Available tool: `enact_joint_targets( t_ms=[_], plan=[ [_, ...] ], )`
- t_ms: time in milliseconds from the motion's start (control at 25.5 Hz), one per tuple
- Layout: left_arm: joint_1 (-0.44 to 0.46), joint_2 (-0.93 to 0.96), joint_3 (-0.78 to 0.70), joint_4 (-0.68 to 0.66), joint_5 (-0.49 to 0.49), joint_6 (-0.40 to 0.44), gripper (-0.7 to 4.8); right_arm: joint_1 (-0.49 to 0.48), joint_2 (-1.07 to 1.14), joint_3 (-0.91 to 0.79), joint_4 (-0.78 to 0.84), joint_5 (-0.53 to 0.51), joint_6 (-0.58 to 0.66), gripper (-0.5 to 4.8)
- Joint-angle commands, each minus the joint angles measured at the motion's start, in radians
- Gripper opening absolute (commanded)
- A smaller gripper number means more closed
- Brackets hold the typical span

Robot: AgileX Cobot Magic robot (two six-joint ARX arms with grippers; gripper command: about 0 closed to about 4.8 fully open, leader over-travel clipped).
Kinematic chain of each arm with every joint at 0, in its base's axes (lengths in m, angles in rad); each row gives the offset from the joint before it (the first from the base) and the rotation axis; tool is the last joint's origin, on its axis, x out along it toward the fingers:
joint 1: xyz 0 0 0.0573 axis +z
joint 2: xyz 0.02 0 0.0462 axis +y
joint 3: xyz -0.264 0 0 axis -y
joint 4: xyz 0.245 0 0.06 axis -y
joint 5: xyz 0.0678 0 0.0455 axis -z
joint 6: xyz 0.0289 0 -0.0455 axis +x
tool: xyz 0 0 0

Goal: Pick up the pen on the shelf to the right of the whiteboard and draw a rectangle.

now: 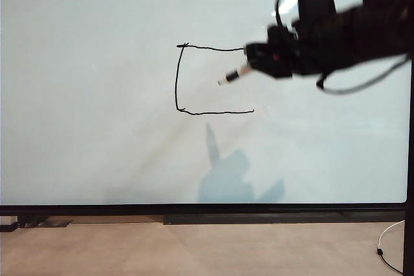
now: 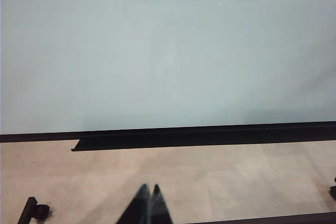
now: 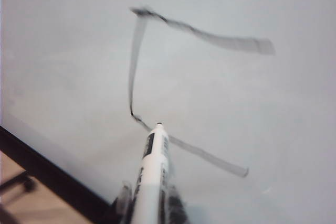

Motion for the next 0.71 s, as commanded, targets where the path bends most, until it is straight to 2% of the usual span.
enact_joint_targets(
  t_ms=[39, 274, 510, 706],
  plan=[
    [0.0, 0.0, 0.004, 0.009, 0.002, 0.0, -0.05, 0.042, -0.092, 0.031, -0.15, 0.08, -0.205, -0.08],
    [0.0, 0.0, 0.004, 0.009, 0.002, 0.0, -0.05, 0.077, -0.182, 0.136, -0.407, 0.226, -0.485, -0.08],
    [0.0, 0.0, 0.004, 0.009, 0.002, 0.0, -0.05, 0.114, -0.172, 0.168, -0.422, 0.365, -0.658, -0.08],
    [0.0, 0.0, 0.004, 0.008, 0.002, 0.0, -0.05, 0.127, -0.152, 0.169, -0.377, 0.415, -0.738, -0.08]
  ],
)
